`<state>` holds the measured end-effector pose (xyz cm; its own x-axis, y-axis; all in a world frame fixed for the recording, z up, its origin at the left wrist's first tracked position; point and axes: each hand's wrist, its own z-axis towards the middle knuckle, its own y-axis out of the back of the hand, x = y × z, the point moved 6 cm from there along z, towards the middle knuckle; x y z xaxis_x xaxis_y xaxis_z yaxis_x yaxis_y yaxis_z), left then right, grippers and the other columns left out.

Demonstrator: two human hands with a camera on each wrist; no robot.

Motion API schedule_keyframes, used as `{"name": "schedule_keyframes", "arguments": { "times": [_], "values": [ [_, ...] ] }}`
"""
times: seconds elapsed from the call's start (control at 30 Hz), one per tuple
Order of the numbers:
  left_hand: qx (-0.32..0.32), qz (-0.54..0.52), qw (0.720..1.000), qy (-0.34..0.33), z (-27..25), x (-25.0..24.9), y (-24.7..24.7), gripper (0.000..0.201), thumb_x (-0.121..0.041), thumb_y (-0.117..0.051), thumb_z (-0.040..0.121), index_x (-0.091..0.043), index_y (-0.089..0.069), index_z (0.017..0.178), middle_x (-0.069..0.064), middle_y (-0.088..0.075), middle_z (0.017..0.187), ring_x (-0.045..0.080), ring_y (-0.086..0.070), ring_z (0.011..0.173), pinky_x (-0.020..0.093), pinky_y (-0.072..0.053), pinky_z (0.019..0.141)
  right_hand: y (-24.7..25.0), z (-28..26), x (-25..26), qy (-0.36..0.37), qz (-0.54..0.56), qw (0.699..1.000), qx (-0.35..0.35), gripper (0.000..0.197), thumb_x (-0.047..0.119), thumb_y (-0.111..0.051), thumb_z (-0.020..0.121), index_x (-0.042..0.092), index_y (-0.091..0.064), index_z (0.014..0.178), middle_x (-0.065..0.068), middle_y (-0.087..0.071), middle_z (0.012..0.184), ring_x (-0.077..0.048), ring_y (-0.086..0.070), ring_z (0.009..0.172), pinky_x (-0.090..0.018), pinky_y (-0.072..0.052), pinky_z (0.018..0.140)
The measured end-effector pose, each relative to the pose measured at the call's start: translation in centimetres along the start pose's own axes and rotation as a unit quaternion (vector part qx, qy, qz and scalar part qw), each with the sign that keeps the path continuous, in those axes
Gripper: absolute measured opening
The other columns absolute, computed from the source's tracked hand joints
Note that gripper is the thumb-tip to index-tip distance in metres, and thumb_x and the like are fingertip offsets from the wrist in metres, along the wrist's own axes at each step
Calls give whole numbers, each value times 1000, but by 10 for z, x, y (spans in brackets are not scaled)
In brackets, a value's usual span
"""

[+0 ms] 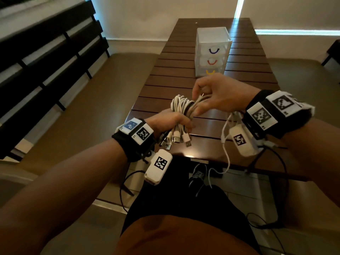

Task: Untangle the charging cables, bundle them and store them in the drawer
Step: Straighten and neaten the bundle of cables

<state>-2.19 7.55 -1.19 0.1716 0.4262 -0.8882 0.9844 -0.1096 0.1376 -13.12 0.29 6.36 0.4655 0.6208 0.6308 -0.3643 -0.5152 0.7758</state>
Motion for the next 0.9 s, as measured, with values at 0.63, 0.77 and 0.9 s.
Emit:
{"name": "schedule_keyframes", "arguments": {
  "times": [0.63,0.77,0.9],
  "values": [
    [-8,-70,994,79,8,52,4,18,-6,-67,67,-4,-78,82,12,-74,88,23,-66,80,36,-52,86,-13,14,-56,-115,-201,971,67,81,46,-86,60,35,-50,132,2,-47,129,-22,-45,123,-43,-42,101],
    [-20,-82,991,103,7,62,3,40,-10,-78,55,5,-74,92,19,-71,89,28,-65,78,39,-54,81,-32,0,-27,11,-170,985,40,78,31,-81,74,37,-41,141,1,-46,137,-17,-47,124,-35,-41,103],
    [-18,-45,995,91,7,56,1,14,-11,-76,67,-3,-76,78,12,-73,79,24,-67,70,39,-51,83,-63,-9,-24,35,-163,983,72,66,28,-68,85,38,-37,142,1,-58,128,-17,-56,111,-37,-47,95]
  ]
}}
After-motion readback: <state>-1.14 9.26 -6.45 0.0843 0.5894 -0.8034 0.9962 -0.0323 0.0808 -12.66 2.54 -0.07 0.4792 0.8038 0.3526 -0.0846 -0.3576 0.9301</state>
